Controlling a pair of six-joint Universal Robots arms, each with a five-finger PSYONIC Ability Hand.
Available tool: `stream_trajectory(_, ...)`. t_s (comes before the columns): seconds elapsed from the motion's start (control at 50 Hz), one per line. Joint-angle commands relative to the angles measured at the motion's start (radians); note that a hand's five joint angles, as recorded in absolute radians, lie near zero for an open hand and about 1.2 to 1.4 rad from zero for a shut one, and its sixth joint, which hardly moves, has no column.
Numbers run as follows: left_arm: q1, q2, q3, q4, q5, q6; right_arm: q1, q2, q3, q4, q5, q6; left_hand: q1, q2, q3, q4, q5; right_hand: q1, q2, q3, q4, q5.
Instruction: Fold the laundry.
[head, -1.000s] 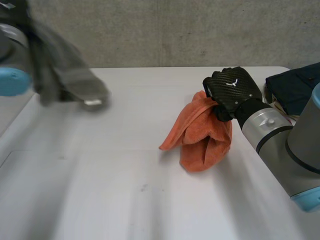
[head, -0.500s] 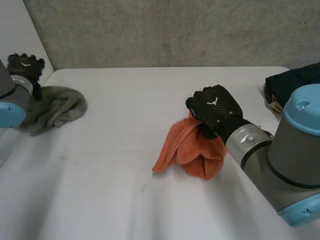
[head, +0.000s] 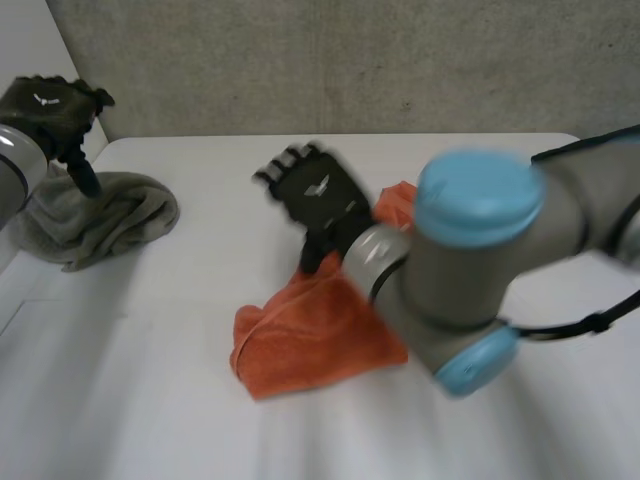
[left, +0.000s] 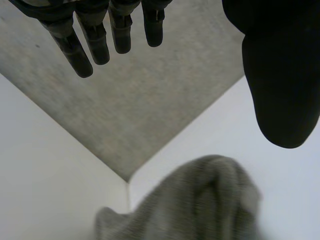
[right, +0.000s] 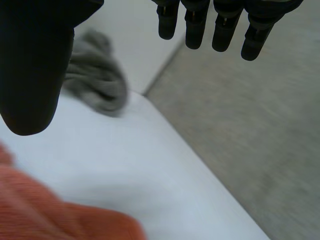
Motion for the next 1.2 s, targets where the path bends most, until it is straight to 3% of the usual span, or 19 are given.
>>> stream_trajectory(0.02,-0.046,0.052,-0.090,-0.077,0.018,-0.065,-0.181,-0.125,-0.104,0.245,-0.009,0.119,-0.011,-0.030,-0.034,-0.022,-0.050,-0.047,-0.031,-0.034,-0.038,-0.055)
stream_trajectory(0.1,-0.115,0.066,-0.145,-0.143,0.012,-0.137,-0.296,-0.117,-0.144,0.386,-0.097,0.043,-0.011,-0.030,-0.034,-0.022,-0.050,-0.047,-0.031,-0.034,-0.038,-0.055)
stream_trajectory(0.2,-0.198,0.060,-0.193,-0.208,-0.017,-0.232,-0.329,-0.062,-0.146,0.432,-0.139,-0.146,-0.011,-0.030,-0.034,-0.022,-0.050,-0.047,-0.031,-0.034,-0.038,-0.055)
stream_trajectory(0.32,-0.314,0.020,-0.243,-0.220,-0.078,-0.356,-0.358,0.040,-0.146,0.367,-0.179,-0.437,0.101,0.083,0.079,0.090,0.063,-0.015,0.001,-0.002,-0.005,-0.023)
stream_trajectory(0.44,-0.393,-0.047,-0.254,-0.165,-0.134,-0.389,-0.358,0.173,-0.178,0.223,-0.251,-0.570,0.101,0.083,0.079,0.090,0.063,-0.012,0.004,0.001,-0.002,-0.020)
stream_trajectory(0.72,-0.493,-0.230,-0.171,-0.130,-0.226,-0.384,-0.301,0.433,-0.351,0.083,-0.269,-0.597,0.107,0.088,0.084,0.096,0.068,0.141,0.157,0.154,0.150,0.133)
stream_trajectory(0.78,-0.493,-0.263,-0.130,-0.123,-0.246,-0.372,-0.294,0.479,-0.394,0.069,-0.272,-0.596,0.500,0.481,0.477,0.488,0.461,0.328,0.344,0.341,0.337,0.320)
stream_trajectory(0.84,-0.489,-0.285,-0.090,-0.104,-0.234,-0.352,-0.289,0.524,-0.448,0.044,-0.273,-0.594,1.208,1.190,1.186,1.197,1.169,0.963,0.979,0.976,0.973,0.955)
stream_trajectory(0.86,-0.488,-0.288,-0.078,-0.094,-0.227,-0.344,-0.288,0.535,-0.466,0.032,-0.273,-0.593,1.211,1.192,1.188,1.199,1.172,1.173,1.189,1.186,1.182,1.164)
stream_trajectory(0.94,-0.460,-0.282,0.014,-0.015,-0.215,-0.286,-0.284,0.559,-0.570,-0.072,-0.222,-0.561,1.211,1.192,1.188,1.199,1.172,1.175,1.191,1.188,1.184,1.167)
stream_trajectory(1.02,-0.402,-0.233,0.169,0.100,-0.240,-0.225,-0.283,0.530,-0.664,-0.233,-0.089,-0.435,1.211,1.192,1.188,1.199,1.172,1.175,1.191,1.188,1.184,1.167)
stream_trajectory(1.04,-0.384,-0.212,0.234,0.152,-0.246,-0.203,-0.284,0.503,-0.687,-0.302,-0.022,-0.365,1.211,1.192,1.188,1.199,1.172,1.175,1.191,1.188,1.184,1.167)
stream_trajectory(1.12,-0.339,-0.188,0.389,0.289,-0.237,-0.188,-0.286,0.406,-0.677,-0.446,0.089,-0.222,1.211,1.192,1.188,1.199,1.172,1.175,1.191,1.188,1.184,1.167)
stream_trajectory(1.2,-0.324,-0.196,0.480,0.323,-0.233,-0.191,-0.287,0.302,-0.593,-0.488,0.087,-0.159,1.211,1.192,1.188,1.199,1.172,1.175,1.191,1.188,1.184,1.167)
